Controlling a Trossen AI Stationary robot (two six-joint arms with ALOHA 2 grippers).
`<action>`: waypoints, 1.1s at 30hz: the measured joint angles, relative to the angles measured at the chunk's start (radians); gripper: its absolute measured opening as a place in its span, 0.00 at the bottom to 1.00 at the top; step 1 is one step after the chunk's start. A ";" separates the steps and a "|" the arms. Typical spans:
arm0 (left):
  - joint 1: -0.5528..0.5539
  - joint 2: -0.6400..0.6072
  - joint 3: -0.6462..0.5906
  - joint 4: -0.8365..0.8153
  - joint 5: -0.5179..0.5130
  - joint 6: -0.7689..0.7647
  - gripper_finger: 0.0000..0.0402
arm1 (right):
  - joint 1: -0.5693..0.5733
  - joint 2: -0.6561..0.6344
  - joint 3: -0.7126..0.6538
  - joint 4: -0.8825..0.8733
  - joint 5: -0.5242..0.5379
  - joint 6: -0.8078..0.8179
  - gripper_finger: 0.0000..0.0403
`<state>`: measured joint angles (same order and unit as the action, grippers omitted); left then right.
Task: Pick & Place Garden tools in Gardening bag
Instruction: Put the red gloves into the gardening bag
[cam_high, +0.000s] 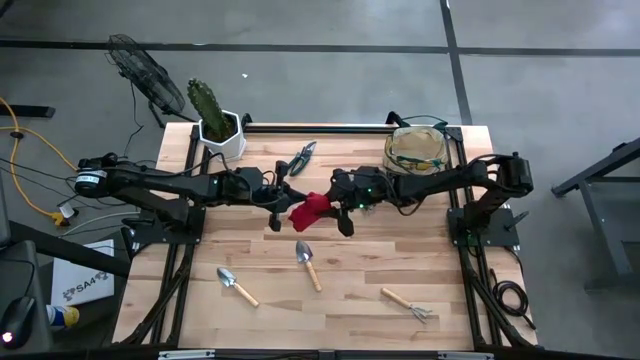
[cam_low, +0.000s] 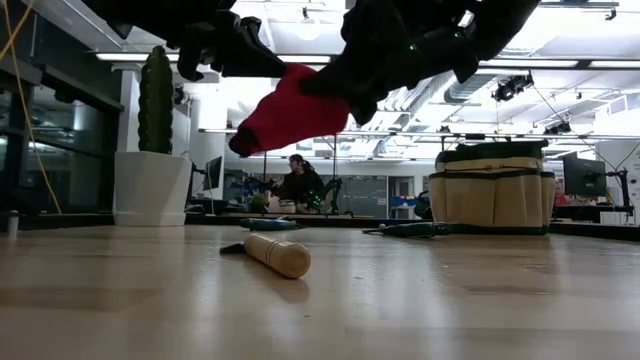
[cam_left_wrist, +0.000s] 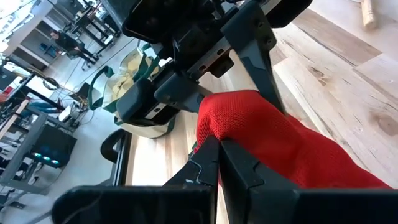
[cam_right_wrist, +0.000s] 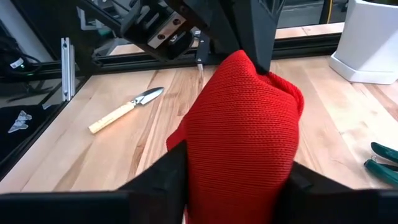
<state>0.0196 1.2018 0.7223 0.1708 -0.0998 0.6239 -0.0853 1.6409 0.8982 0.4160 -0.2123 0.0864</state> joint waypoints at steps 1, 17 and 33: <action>0.000 0.000 0.000 0.000 -0.003 0.000 0.00 | 0.000 0.000 0.000 0.000 0.000 0.000 0.30; 0.000 0.000 0.000 -0.018 -0.027 -0.035 0.07 | 0.000 0.000 -0.001 -0.009 0.005 0.018 0.06; 0.000 -0.109 0.000 -0.201 -0.179 -0.185 0.44 | -0.001 -0.131 -0.002 -0.256 0.275 0.047 0.05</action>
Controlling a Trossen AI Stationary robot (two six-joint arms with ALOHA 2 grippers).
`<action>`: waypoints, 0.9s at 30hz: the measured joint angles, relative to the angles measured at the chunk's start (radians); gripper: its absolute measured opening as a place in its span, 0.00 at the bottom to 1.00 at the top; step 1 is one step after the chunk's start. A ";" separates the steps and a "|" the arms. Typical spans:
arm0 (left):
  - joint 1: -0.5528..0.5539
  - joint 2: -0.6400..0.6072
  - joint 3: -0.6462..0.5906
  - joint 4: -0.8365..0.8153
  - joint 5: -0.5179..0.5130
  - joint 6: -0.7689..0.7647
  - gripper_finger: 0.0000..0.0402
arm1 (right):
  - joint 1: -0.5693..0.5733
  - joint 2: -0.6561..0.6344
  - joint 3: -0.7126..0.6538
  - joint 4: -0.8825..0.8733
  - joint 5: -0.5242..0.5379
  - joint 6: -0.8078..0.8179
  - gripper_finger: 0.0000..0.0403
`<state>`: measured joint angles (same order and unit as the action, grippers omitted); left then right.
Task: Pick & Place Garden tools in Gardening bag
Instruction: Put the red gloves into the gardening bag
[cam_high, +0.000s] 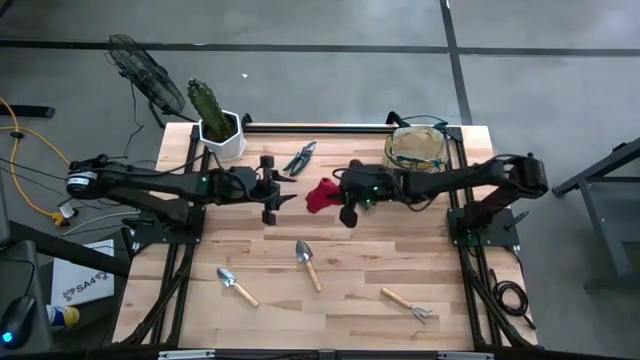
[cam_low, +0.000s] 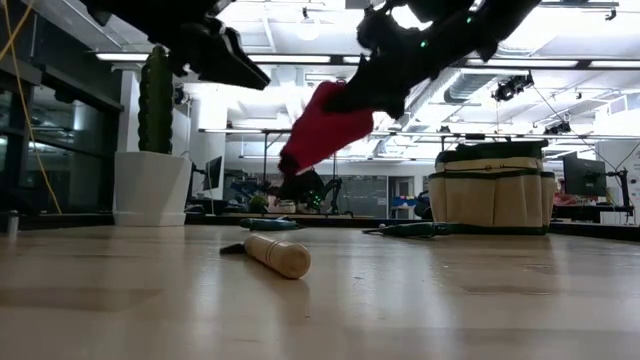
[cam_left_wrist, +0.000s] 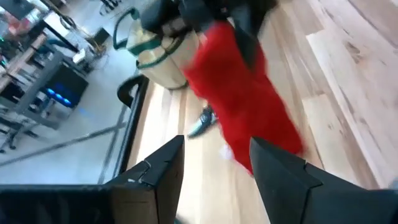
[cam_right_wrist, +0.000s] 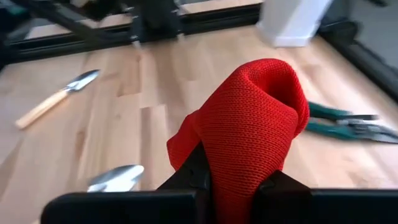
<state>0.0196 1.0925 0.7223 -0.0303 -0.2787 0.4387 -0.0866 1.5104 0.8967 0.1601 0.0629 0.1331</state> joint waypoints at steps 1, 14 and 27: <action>0.000 -0.010 0.000 -0.007 0.000 -0.010 0.44 | -0.001 -0.020 0.000 -0.019 0.020 -0.001 0.05; 0.000 -0.091 0.000 -0.155 -0.005 -0.106 0.44 | -0.078 -0.337 0.000 -0.278 0.308 0.032 0.05; 0.000 -0.090 0.000 -0.210 -0.004 -0.182 0.44 | -0.224 -0.432 0.133 -0.601 0.369 0.077 0.05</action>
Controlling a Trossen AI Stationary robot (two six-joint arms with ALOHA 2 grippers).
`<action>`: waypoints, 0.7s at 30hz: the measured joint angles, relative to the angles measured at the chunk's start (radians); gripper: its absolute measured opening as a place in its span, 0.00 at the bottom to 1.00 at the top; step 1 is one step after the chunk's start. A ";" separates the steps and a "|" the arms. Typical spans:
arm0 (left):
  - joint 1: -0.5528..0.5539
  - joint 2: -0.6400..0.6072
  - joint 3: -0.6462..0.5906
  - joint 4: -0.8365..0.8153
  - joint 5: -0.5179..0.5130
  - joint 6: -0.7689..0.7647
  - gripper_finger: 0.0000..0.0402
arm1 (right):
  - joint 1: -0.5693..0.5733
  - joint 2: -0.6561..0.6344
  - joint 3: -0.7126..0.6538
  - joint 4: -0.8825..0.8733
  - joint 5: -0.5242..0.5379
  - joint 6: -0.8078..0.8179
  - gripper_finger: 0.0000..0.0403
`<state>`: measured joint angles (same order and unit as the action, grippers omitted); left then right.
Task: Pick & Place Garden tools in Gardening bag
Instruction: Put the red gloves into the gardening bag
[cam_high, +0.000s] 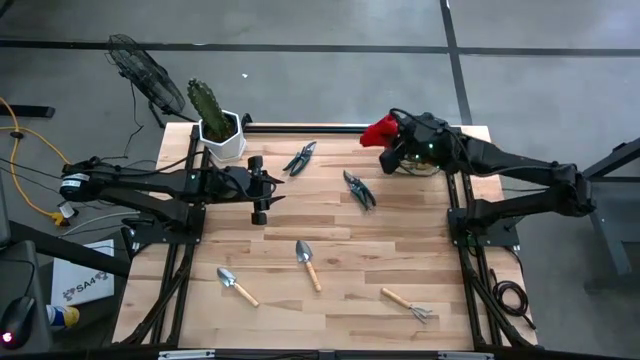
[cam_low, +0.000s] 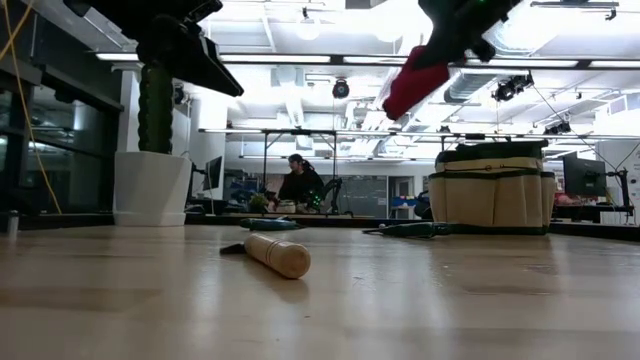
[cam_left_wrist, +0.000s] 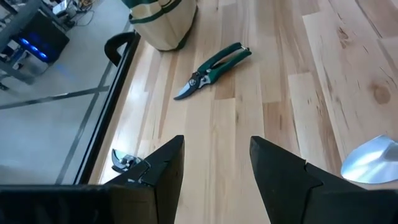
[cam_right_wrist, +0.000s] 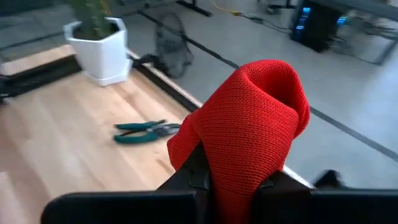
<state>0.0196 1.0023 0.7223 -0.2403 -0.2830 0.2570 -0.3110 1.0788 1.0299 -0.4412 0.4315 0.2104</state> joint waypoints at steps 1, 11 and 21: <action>0.000 0.000 0.000 0.000 0.000 0.000 0.44 | -0.001 0.006 0.026 -0.037 0.017 -0.001 0.05; 0.000 0.000 -0.011 0.006 0.000 -0.008 0.44 | -0.048 0.072 0.207 -0.375 0.170 0.117 0.05; 0.000 0.001 -0.043 0.006 0.002 -0.031 0.44 | -0.142 0.074 0.209 -0.609 0.165 0.361 0.05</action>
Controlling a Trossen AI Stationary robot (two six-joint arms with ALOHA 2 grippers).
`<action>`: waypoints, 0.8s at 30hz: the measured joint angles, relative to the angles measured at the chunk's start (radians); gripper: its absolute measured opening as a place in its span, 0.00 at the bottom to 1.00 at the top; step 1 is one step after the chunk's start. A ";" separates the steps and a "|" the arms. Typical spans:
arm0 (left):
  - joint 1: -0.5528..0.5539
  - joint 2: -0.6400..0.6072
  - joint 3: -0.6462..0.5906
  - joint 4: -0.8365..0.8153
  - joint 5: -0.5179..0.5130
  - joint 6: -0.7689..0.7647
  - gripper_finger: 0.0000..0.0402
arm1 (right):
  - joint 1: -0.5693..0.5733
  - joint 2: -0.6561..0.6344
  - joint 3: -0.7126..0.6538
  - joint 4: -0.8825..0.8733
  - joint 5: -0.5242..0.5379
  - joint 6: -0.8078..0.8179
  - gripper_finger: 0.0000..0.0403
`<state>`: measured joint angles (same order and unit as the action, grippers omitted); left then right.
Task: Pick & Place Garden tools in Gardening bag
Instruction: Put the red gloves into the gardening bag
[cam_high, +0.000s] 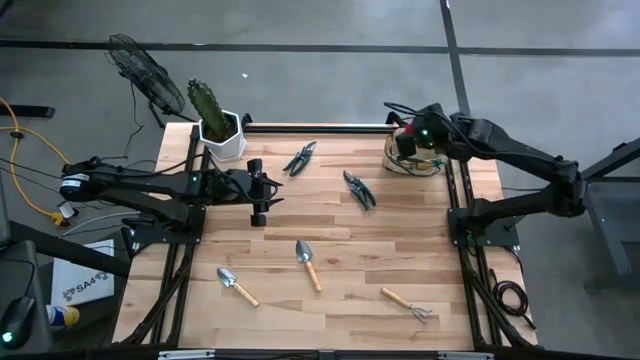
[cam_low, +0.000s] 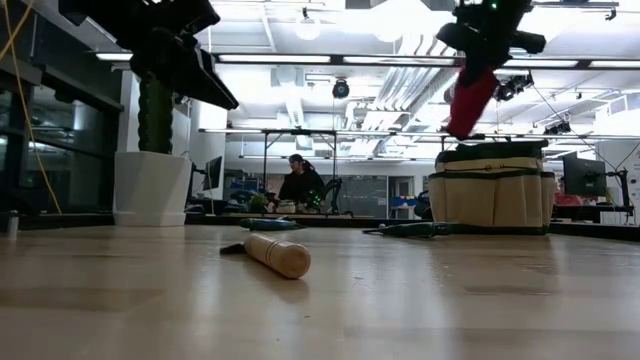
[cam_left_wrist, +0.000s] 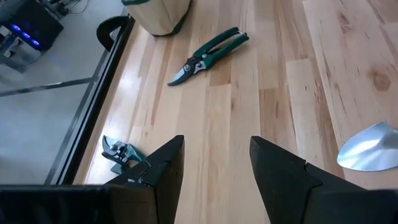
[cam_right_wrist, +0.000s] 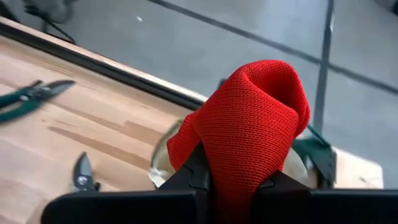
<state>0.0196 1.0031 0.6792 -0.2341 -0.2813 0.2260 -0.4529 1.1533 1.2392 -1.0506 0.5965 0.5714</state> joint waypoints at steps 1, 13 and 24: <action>0.000 0.000 0.000 0.002 0.000 0.000 0.44 | -0.010 0.005 0.000 -0.014 0.000 0.010 0.05; 0.000 0.000 0.000 0.007 0.000 -0.002 0.44 | -0.072 0.119 0.001 -0.135 -0.004 0.080 0.06; 0.000 0.000 0.000 0.007 -0.001 -0.003 0.44 | -0.126 0.188 0.000 -0.139 -0.049 0.077 0.11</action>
<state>0.0196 1.0031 0.6792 -0.2276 -0.2821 0.2226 -0.5793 1.3409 1.2396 -1.1901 0.5475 0.6485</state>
